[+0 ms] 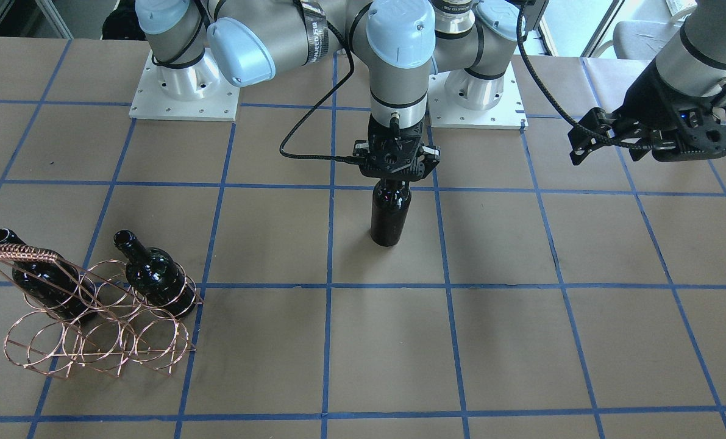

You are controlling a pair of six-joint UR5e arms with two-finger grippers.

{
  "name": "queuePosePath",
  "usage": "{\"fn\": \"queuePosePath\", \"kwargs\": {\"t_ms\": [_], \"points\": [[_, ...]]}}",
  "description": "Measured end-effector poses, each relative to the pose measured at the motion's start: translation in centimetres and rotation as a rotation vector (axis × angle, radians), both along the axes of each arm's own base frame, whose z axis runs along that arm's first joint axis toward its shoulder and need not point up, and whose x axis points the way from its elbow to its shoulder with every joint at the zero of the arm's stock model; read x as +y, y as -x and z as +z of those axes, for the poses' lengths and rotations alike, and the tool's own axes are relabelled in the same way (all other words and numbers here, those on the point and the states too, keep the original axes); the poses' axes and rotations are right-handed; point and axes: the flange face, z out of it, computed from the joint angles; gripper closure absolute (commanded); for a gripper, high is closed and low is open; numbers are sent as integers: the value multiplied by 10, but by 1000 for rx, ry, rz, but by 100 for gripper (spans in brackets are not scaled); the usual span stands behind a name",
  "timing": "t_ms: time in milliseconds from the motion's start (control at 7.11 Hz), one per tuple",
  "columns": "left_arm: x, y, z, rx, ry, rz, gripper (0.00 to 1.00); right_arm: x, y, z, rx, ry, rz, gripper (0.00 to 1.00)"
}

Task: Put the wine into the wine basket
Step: 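Lower the right gripper around the bottle neck and close it, then lift the bottle with the right gripper and carry it to the copper rack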

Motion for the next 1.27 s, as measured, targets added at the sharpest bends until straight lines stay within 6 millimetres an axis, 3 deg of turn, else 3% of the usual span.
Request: {"fn": "queuePosePath", "kwargs": {"t_ms": [422,1266], "points": [[1,-7,0,4,-2,-8,0,2,-3,-4,-5,-24,-1,63],[2,-7,-4,9,-14,-30,0,3,-3,0,-16,-68,-4,96]]}}
